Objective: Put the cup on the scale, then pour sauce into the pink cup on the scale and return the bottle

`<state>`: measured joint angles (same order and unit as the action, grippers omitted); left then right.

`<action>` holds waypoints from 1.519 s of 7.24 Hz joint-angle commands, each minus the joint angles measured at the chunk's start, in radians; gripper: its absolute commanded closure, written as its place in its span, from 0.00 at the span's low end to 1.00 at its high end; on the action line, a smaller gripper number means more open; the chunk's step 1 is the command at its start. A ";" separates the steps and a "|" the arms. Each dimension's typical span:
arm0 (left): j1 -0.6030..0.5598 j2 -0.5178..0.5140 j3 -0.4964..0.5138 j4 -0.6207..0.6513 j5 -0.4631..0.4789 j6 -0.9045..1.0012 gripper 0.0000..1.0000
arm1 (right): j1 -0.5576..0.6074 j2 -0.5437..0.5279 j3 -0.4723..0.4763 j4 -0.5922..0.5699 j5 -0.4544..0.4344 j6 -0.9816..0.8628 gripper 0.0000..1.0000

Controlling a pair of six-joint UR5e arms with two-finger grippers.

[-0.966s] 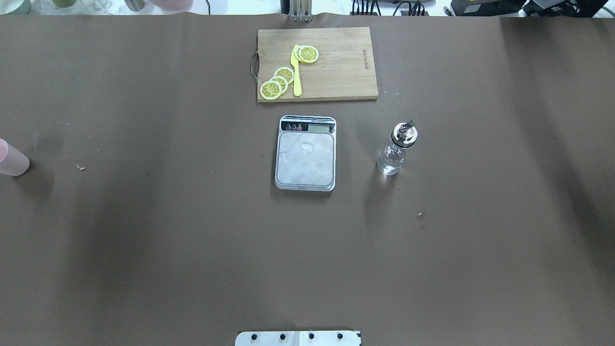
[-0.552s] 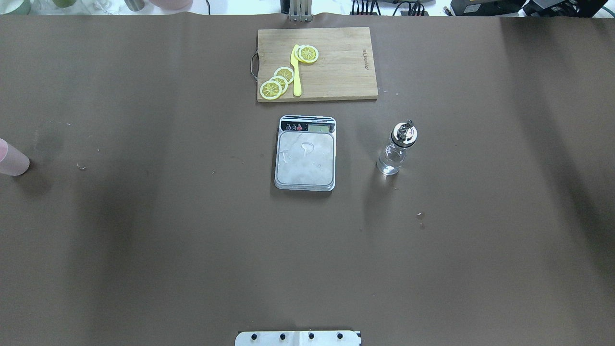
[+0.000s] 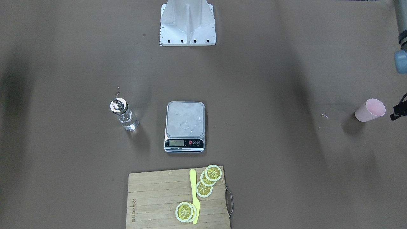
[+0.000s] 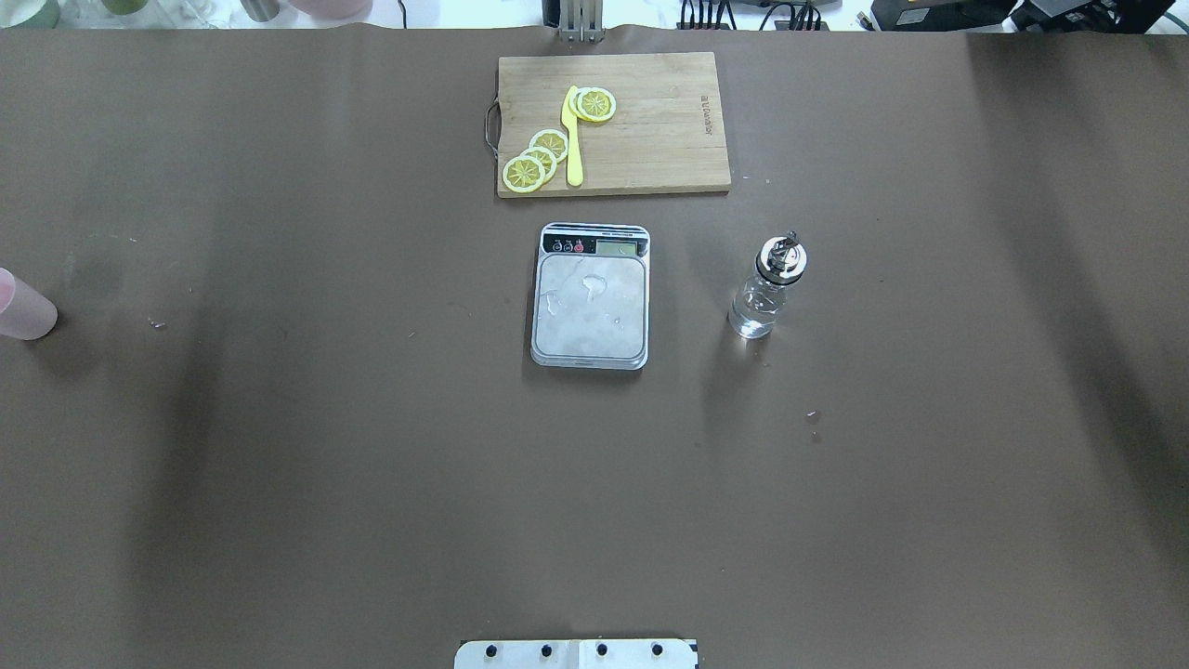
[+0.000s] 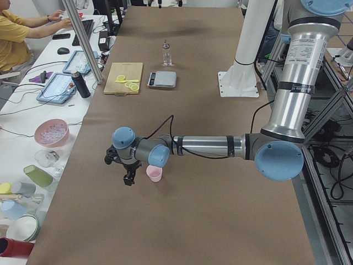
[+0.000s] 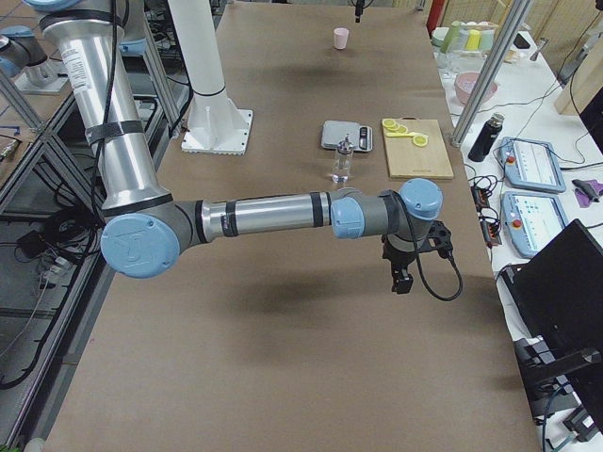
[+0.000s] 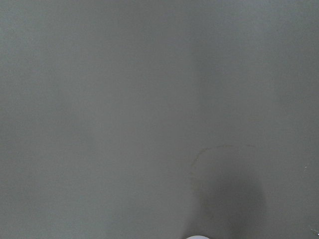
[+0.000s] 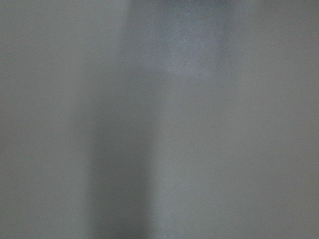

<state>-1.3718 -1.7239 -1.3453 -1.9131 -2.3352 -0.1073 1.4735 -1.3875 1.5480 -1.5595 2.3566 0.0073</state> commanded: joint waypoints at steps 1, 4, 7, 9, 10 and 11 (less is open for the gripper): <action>0.020 0.049 -0.011 -0.059 -0.004 -0.003 0.03 | -0.040 -0.086 0.089 0.027 0.009 0.037 0.00; 0.034 0.084 -0.018 -0.113 -0.010 -0.017 0.03 | -0.143 -0.152 0.095 0.244 0.010 0.203 0.00; 0.054 0.084 -0.020 -0.115 -0.010 -0.017 0.03 | -0.228 -0.168 0.101 0.366 0.010 0.312 0.00; 0.089 0.084 -0.023 -0.145 -0.009 -0.072 0.05 | -0.251 -0.145 0.139 0.355 0.012 0.313 0.00; 0.100 0.084 -0.021 -0.155 -0.009 -0.081 0.08 | -0.262 -0.142 0.149 0.354 0.012 0.324 0.00; 0.102 0.084 -0.018 -0.155 -0.009 -0.074 0.11 | -0.281 -0.127 0.155 0.358 0.010 0.392 0.00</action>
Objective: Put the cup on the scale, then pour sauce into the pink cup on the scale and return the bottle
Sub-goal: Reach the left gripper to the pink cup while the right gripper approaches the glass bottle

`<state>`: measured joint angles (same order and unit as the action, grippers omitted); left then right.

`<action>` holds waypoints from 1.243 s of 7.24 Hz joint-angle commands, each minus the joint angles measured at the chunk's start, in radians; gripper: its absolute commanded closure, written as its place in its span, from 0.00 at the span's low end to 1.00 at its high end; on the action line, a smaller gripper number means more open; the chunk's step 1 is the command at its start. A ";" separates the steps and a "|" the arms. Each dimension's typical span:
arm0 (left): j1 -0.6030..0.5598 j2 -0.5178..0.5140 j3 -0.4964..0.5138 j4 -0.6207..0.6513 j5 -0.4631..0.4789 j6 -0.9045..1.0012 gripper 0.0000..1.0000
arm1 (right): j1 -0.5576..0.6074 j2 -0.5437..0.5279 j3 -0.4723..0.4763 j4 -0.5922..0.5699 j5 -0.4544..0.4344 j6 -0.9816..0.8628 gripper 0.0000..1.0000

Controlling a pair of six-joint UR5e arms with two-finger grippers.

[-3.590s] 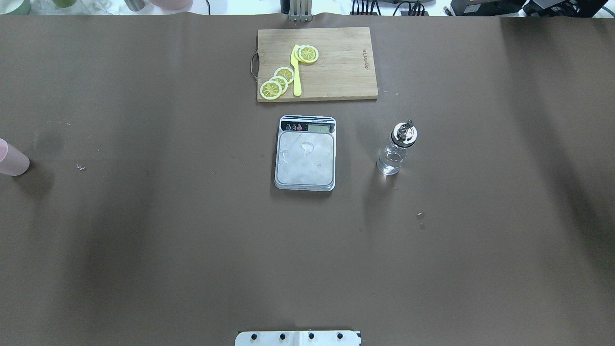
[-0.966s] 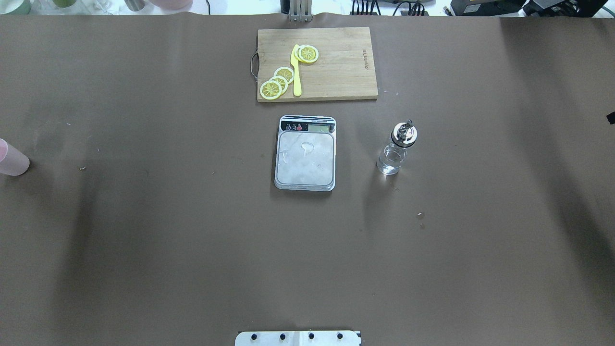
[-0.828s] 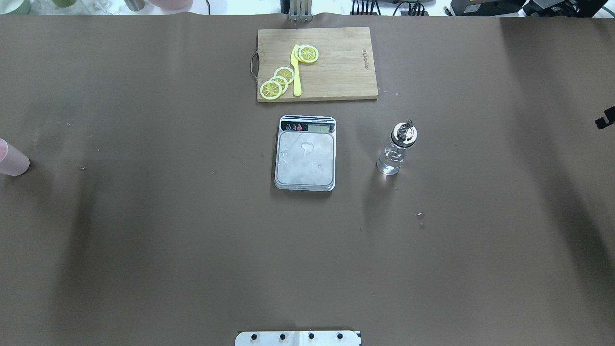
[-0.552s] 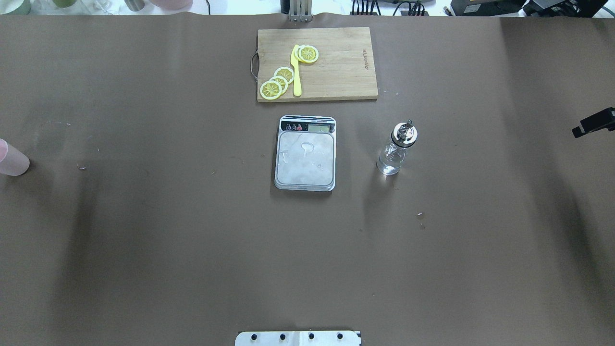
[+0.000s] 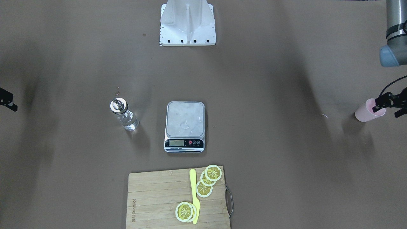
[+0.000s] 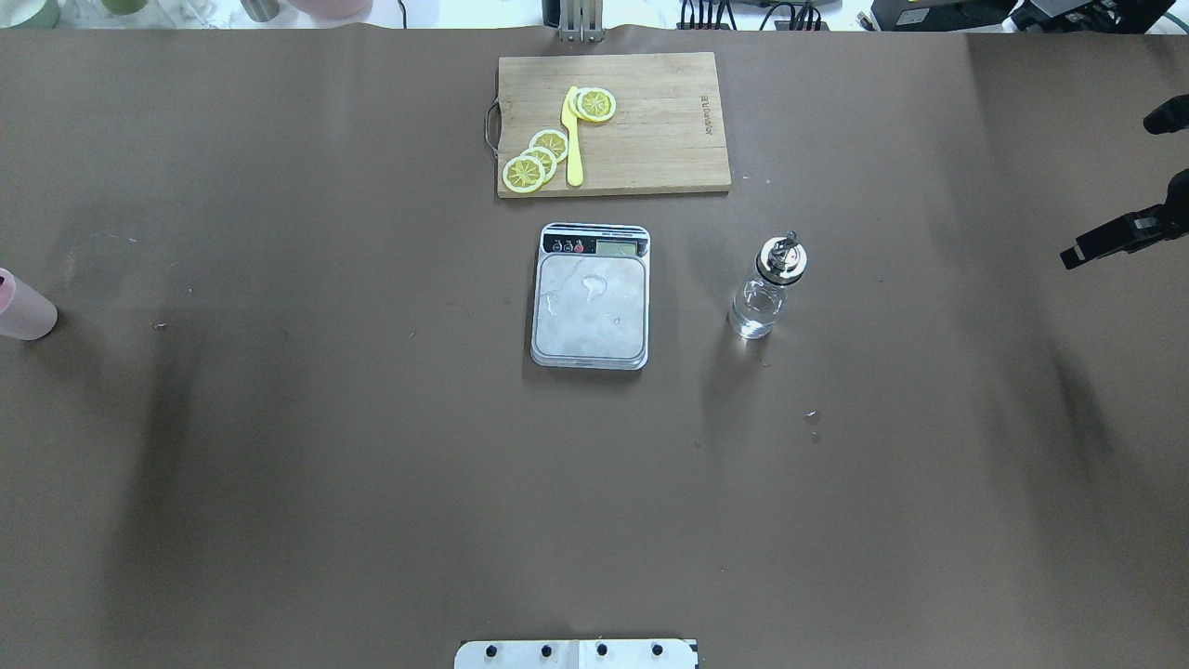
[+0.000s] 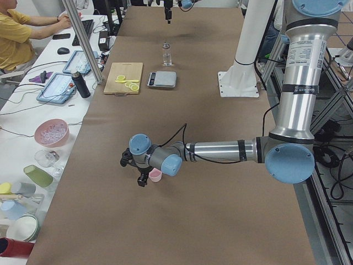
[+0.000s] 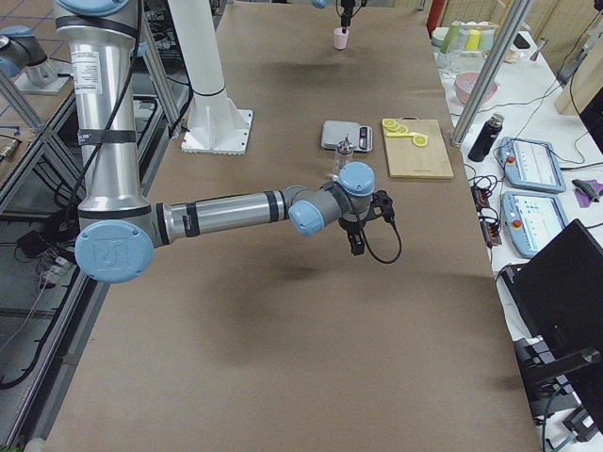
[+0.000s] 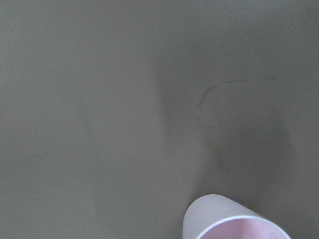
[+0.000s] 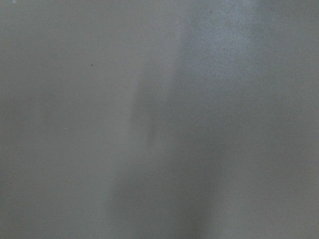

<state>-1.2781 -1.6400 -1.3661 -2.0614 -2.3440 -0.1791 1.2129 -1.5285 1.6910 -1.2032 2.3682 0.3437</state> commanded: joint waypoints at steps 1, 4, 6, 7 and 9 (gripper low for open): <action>0.008 0.000 0.007 -0.006 0.002 0.004 0.14 | -0.041 0.017 0.018 0.007 -0.007 0.075 0.00; 0.008 0.000 0.010 -0.005 0.003 0.004 0.26 | -0.093 0.018 0.058 0.008 -0.010 0.124 0.00; 0.009 0.000 0.012 -0.002 0.002 -0.003 0.49 | -0.124 0.018 0.087 0.008 -0.014 0.159 0.00; 0.011 0.000 0.016 -0.002 0.003 -0.005 0.60 | -0.133 0.018 0.099 0.008 -0.014 0.173 0.00; 0.016 0.000 0.018 -0.003 0.003 -0.007 1.00 | -0.144 0.018 0.116 0.008 -0.015 0.178 0.00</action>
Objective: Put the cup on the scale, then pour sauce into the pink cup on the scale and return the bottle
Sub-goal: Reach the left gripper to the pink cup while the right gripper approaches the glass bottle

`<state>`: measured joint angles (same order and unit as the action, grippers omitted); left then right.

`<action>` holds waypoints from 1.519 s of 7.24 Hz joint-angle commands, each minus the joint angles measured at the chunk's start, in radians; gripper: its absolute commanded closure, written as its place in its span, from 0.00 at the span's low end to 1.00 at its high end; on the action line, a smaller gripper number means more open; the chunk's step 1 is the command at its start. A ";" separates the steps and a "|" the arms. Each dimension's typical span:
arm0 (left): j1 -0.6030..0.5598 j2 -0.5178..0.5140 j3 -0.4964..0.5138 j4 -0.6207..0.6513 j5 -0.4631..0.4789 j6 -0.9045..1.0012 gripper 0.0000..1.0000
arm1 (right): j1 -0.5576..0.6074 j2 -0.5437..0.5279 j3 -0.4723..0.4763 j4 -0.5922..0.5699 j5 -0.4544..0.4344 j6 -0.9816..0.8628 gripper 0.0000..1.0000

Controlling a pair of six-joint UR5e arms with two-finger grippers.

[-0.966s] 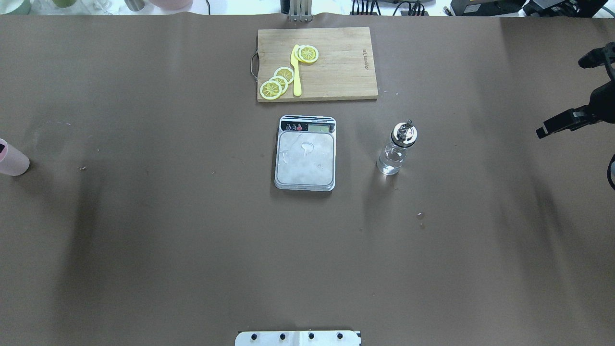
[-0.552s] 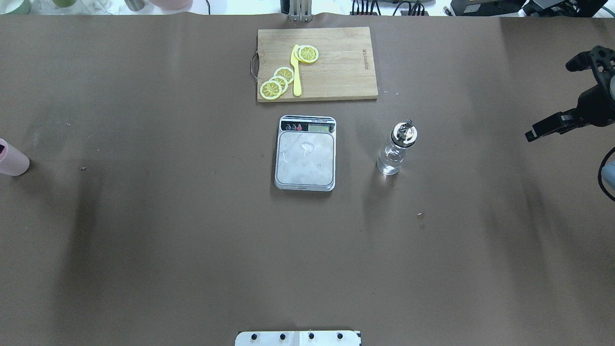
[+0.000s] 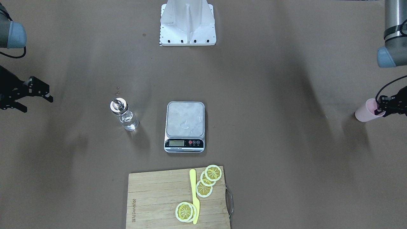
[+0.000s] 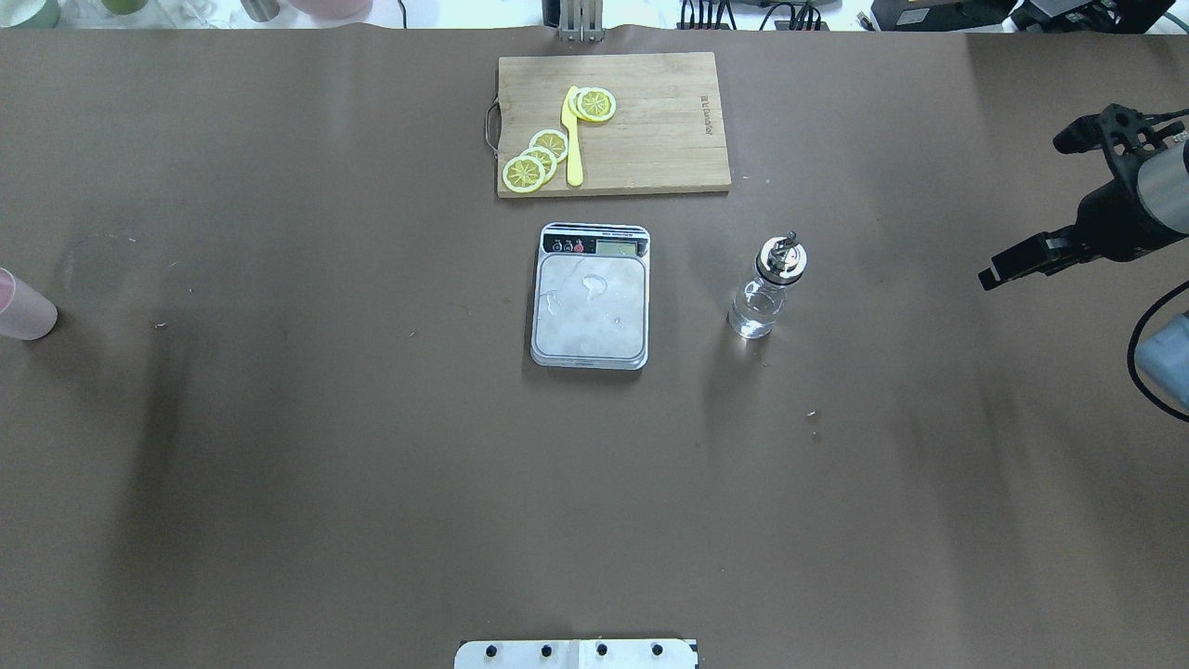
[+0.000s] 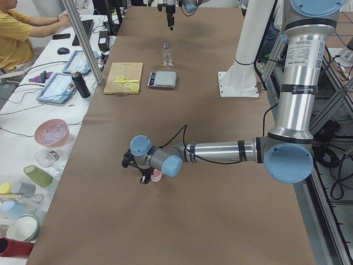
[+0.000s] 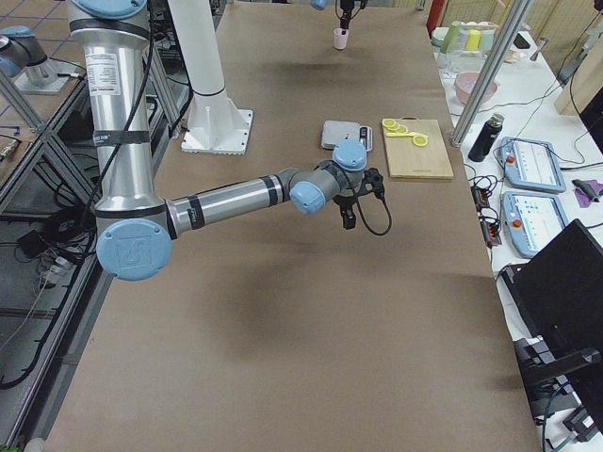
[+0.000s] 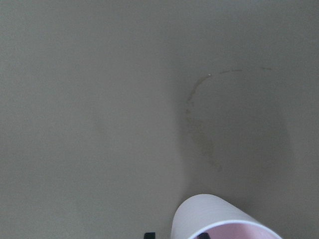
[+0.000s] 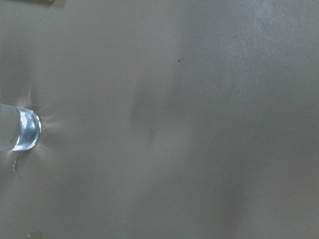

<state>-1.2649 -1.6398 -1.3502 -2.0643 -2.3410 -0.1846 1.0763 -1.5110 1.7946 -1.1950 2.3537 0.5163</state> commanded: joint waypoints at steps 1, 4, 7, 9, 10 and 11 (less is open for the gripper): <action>0.004 0.000 0.002 0.000 -0.001 -0.003 1.00 | -0.009 -0.002 0.017 0.000 -0.001 0.005 0.00; 0.024 -0.047 -0.024 -0.003 -0.011 -0.091 1.00 | -0.047 0.002 0.032 0.002 -0.031 0.014 0.01; 0.161 -0.162 -0.148 0.010 -0.081 -0.431 1.00 | -0.085 0.034 0.094 0.002 -0.094 0.014 0.01; 0.296 -0.250 -0.197 0.012 -0.022 -0.676 1.00 | -0.143 0.067 0.124 0.026 -0.166 0.077 0.00; 0.350 -0.279 -0.214 0.012 -0.003 -0.758 1.00 | -0.183 0.081 0.126 0.060 -0.216 0.114 0.00; 0.381 -0.294 -0.240 0.016 -0.003 -0.823 1.00 | -0.232 0.083 0.126 0.089 -0.270 0.158 0.00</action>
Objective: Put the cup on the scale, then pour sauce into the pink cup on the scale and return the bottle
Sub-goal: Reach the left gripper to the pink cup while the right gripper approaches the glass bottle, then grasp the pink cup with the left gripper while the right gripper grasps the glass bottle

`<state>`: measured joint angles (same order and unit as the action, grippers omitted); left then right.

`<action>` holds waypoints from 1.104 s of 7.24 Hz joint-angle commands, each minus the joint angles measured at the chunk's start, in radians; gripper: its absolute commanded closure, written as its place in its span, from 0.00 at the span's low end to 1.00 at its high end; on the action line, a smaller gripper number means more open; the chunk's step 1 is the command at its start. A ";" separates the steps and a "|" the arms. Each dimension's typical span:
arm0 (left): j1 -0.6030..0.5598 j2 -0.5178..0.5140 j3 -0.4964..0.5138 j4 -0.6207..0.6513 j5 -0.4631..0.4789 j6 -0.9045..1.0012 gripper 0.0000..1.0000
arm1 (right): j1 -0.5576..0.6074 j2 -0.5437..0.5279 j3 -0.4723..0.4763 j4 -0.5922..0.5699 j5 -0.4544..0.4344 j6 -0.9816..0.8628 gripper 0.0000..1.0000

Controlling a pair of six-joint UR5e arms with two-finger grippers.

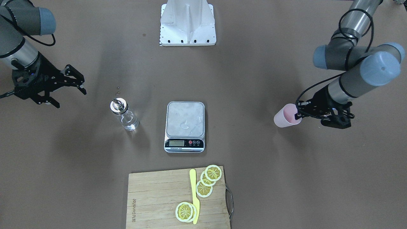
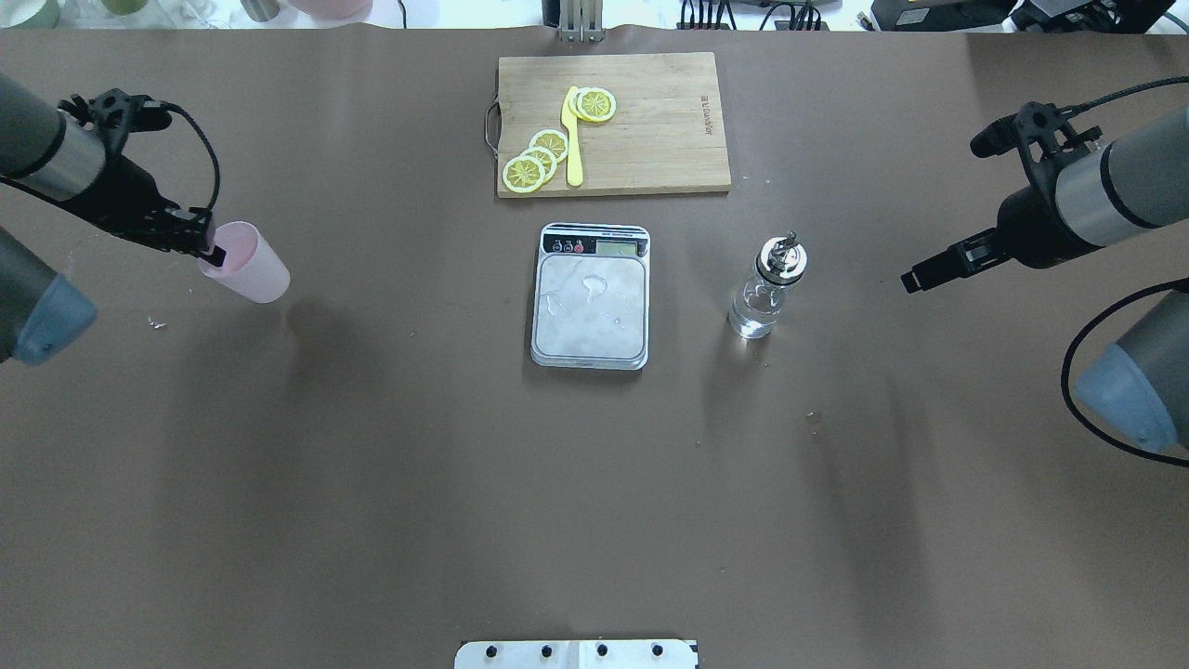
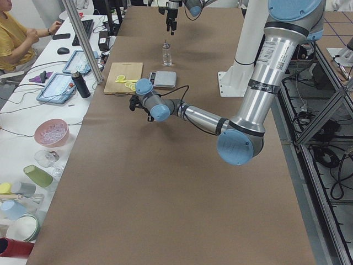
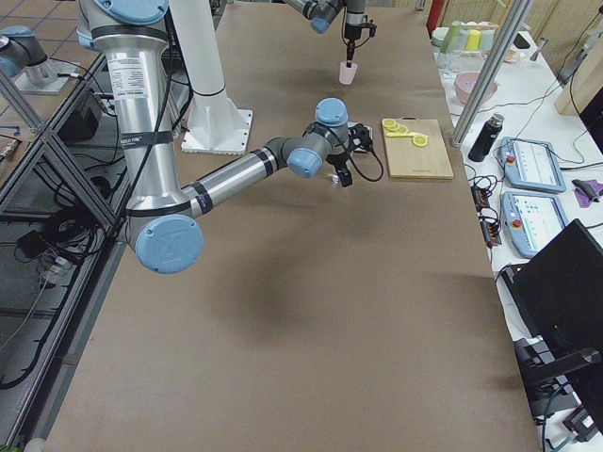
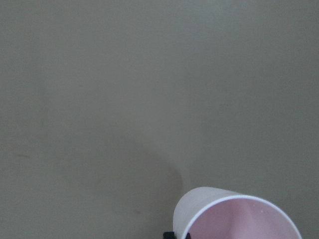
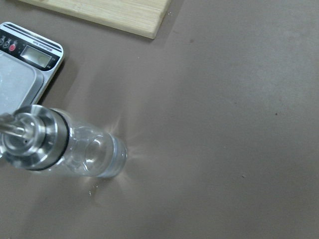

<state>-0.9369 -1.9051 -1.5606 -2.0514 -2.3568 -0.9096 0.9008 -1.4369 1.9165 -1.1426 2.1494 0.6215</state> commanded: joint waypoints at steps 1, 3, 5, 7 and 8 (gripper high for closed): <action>0.079 -0.032 -0.068 0.023 0.013 -0.148 1.00 | -0.090 0.009 0.004 0.049 -0.103 0.060 0.00; 0.101 -0.131 -0.186 0.295 0.028 -0.160 1.00 | -0.124 0.009 0.006 0.050 -0.135 0.078 0.00; 0.145 -0.192 -0.233 0.405 0.077 -0.187 1.00 | -0.172 0.038 0.004 0.050 -0.186 0.109 0.00; 0.170 -0.216 -0.231 0.409 0.092 -0.232 1.00 | -0.244 0.052 0.002 0.052 -0.270 0.144 0.00; 0.202 -0.227 -0.230 0.409 0.125 -0.253 1.00 | -0.255 0.055 0.004 0.052 -0.298 0.146 0.00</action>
<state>-0.7661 -2.1168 -1.7904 -1.6467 -2.2622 -1.1355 0.6714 -1.3880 1.9199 -1.0912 1.8921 0.7577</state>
